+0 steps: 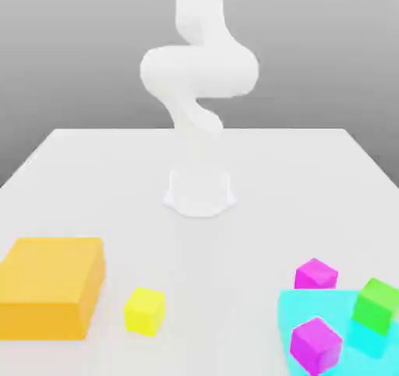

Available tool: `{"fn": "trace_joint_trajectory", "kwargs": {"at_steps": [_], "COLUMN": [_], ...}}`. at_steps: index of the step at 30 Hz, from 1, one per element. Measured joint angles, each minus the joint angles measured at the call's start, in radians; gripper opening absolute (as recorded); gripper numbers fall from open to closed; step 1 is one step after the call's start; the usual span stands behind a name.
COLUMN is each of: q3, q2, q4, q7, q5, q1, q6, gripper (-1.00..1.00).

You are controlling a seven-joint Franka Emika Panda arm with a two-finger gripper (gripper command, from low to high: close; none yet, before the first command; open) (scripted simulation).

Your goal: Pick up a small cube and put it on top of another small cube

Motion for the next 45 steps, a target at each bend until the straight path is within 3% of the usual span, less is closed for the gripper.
{"fn": "trace_joint_trajectory", "kwargs": {"at_steps": [20,26,27,34,40,45], "q3": [0.24,0.121,0.089,0.082,0.181,0.164], "q2": [0.738,0.958,0.992,1.0,0.808,0.786], "q4": [-0.407,-0.388,-0.382,-0.381,-0.418,-0.286], "q7": [-0.07,0.044,0.058,0.064,-0.054,-0.105], "q5": [-0.044,-0.204,-0.223,-0.23,-0.071,-0.035], "q1": [0.272,0.362,0.39,0.396,0.334,0.274], "q6": [0.454,0.622,0.651,0.657,0.505,0.351], "gripper": [0.0,0.0,-1.0,-1.0,-1.0,-1.0]}}
